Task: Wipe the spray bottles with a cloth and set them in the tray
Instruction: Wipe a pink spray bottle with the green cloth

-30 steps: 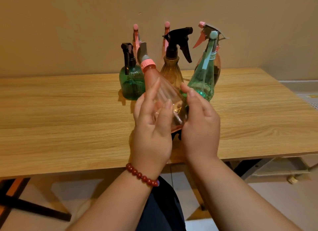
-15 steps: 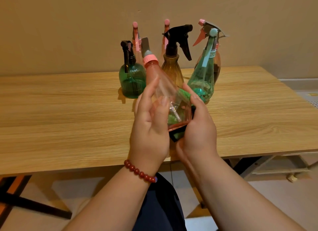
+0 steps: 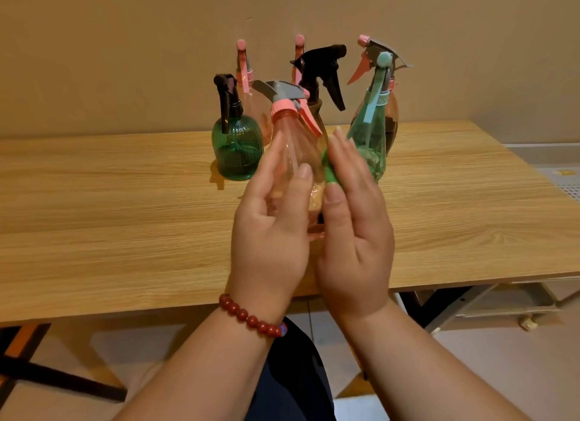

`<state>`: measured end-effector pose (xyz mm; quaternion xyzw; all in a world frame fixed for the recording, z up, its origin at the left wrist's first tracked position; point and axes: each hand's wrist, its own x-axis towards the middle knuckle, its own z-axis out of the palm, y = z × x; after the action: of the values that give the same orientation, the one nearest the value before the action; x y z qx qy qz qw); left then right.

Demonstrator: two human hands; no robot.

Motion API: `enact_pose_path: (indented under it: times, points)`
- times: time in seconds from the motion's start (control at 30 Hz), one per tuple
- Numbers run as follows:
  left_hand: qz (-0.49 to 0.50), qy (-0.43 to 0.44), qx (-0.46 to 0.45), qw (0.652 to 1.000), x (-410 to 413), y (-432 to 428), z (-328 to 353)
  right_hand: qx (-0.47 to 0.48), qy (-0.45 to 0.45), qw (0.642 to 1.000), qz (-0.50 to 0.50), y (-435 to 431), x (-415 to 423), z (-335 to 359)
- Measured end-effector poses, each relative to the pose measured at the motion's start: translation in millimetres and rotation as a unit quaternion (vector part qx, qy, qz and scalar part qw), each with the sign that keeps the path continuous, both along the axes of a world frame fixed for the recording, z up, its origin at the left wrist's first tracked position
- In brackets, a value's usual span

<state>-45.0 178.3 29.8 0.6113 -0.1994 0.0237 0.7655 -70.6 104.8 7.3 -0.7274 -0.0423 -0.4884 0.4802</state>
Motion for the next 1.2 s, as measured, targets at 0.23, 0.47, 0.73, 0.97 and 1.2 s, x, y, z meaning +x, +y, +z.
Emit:
enact_pose_path:
  times: [0.23, 0.47, 0.73, 0.97, 1.2]
  points:
    - [0.034, -0.021, 0.022, 0.999, 5, -1, 2, 0.135, 0.052, 0.988, 0.056, 11, -9, 3]
    - [0.027, -0.045, 0.044, 0.998, -1, -1, -2, 0.290, 0.097, 0.949, 0.075, 2, -3, 16]
    - [0.035, -0.054, 0.046, 0.997, 1, 2, 4, 0.019, 0.044, 0.999, -0.007, 4, -2, 4]
    - [0.028, -0.051, 0.034, 0.998, -7, 2, 1, 0.293, 0.126, 0.944, 0.079, 1, -6, 15]
    - [0.027, -0.031, 0.108, 0.993, -3, 8, 7, 0.028, 0.022, 0.999, -0.031, -3, -6, 8]
